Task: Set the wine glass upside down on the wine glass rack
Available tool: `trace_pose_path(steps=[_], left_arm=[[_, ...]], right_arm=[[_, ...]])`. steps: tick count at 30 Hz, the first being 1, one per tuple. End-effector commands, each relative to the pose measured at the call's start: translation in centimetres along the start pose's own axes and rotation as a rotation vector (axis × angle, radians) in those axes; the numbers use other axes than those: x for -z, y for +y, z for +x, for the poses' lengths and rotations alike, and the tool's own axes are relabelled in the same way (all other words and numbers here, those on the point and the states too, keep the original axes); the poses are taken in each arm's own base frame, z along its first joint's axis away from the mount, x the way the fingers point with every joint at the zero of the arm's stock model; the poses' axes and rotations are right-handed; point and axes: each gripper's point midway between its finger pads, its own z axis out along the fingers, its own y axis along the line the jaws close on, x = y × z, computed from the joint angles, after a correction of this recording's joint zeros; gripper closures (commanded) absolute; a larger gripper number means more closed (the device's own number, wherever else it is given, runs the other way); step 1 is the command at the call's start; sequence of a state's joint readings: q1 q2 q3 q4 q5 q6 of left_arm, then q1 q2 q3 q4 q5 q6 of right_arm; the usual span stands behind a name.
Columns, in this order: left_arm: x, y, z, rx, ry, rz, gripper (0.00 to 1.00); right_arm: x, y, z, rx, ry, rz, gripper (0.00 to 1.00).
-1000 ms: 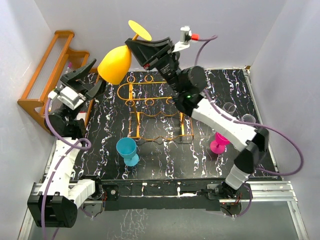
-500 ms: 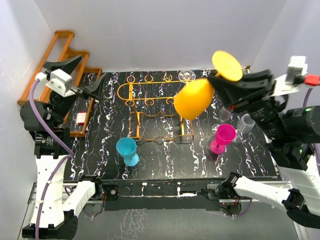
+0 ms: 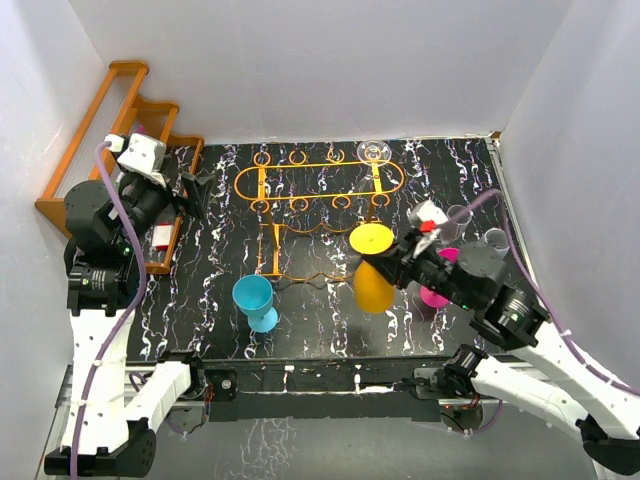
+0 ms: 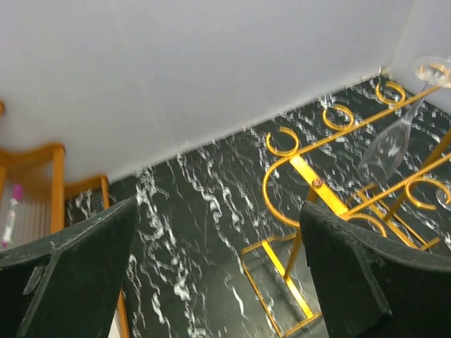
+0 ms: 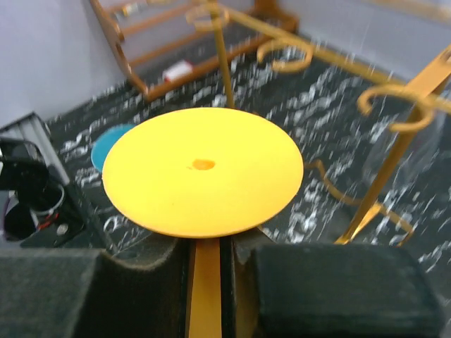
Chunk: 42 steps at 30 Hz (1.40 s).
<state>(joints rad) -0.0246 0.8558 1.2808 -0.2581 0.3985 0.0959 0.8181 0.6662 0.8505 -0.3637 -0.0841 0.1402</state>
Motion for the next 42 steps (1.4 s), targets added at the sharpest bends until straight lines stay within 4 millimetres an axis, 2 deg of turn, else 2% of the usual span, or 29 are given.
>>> trace_pose_path(steps=[1, 7, 10, 17, 25, 28, 34, 42], left_arm=[[0.8, 0.3, 3.2, 0.047, 0.155, -0.030, 0.04], [1.2, 1.0, 4.6, 0.031, 0.205, -0.070, 0.03], [0.7, 1.1, 5.9, 0.046, 0.282, -0.056, 0.03], [0.7, 2.5, 8.4, 0.087, 0.477, -0.113, 0.03], [2.1, 5.0, 9.7, 0.092, 0.574, -0.276, 0.03], [2.5, 5.6, 11.0, 0.086, 0.643, -0.300, 0.03], [3.9, 3.5, 15.5, 0.132, 0.866, -0.157, 0.03], [5.7, -1.6, 19.5, 0.284, 1.013, 0.093, 0.03]], right_arm=[[2.6, 0.3, -8.0, 0.170, -0.390, 0.002, 0.92], [1.7, -2.2, -5.9, 0.204, -0.368, 0.113, 0.92], [1.4, -3.5, -6.5, 0.230, -0.400, 0.189, 0.92], [0.4, -3.7, -7.6, 0.254, -0.444, 0.204, 0.92], [-0.2, -5.4, -6.7, 0.251, -0.430, 0.286, 0.92], [-0.7, -5.9, -6.0, 0.227, -0.411, 0.312, 0.92], [-1.4, -6.6, -5.5, 0.210, -0.404, 0.343, 0.92], [-1.5, -7.6, -5.8, 0.206, -0.403, 0.389, 0.92]])
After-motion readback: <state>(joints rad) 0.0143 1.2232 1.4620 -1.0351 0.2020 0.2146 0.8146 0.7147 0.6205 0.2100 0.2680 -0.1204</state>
